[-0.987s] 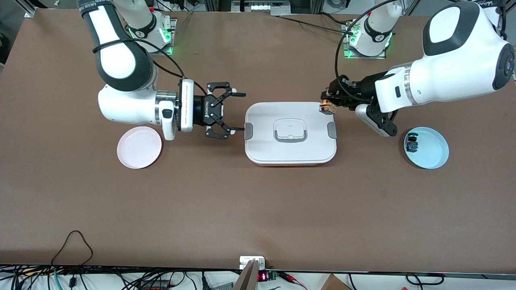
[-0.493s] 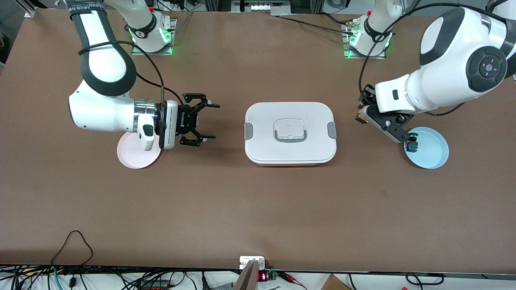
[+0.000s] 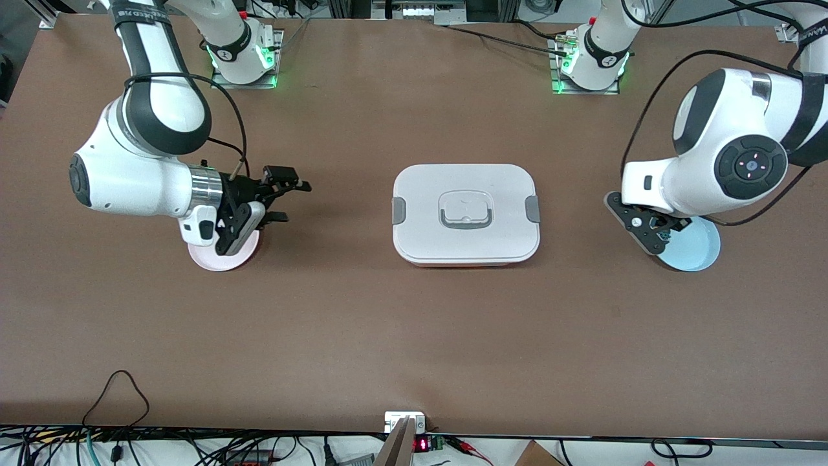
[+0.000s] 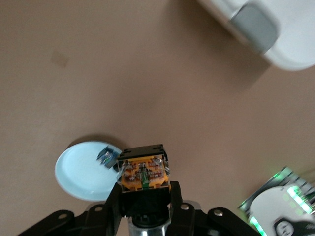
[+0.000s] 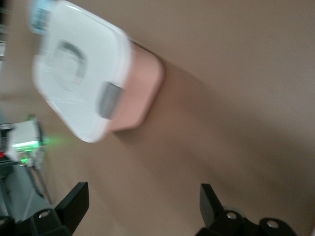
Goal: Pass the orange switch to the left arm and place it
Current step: 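Lower the switch onto the blue plate while the right gripper withdraws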
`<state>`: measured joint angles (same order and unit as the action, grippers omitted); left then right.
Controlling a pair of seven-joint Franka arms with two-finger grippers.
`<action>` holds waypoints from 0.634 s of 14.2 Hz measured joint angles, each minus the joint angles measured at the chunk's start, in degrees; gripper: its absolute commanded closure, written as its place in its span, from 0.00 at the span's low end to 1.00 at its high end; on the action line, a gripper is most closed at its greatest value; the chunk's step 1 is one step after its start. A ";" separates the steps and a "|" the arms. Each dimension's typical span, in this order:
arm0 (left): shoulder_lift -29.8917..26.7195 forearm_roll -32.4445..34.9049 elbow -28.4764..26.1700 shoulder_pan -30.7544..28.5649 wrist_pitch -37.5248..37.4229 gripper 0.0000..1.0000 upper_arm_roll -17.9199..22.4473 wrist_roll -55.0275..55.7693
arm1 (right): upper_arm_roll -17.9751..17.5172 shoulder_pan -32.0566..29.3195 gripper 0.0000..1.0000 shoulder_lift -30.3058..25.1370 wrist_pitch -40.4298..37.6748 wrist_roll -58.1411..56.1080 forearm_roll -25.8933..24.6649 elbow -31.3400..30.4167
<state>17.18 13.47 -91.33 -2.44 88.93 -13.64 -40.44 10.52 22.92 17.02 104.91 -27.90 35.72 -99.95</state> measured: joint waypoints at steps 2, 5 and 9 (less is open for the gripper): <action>1.63 5.93 -0.55 -2.26 1.17 0.88 0.07 -4.49 | 0.00 -0.02 0.00 -0.32 -3.69 12.23 -7.59 1.87; 5.26 8.30 -0.80 -7.48 4.40 0.88 0.19 -16.35 | 0.10 -1.14 0.00 -0.38 -9.34 24.01 -17.79 5.20; 10.92 8.47 -1.29 -16.13 12.75 0.89 0.37 -34.03 | 0.02 -2.17 0.00 -0.89 -14.22 29.32 -32.87 9.96</action>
<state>28.11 21.94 -92.62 -18.57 101.68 -13.27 -74.46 10.54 20.74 16.13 90.68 1.43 2.84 -89.99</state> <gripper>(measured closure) 0.590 0.000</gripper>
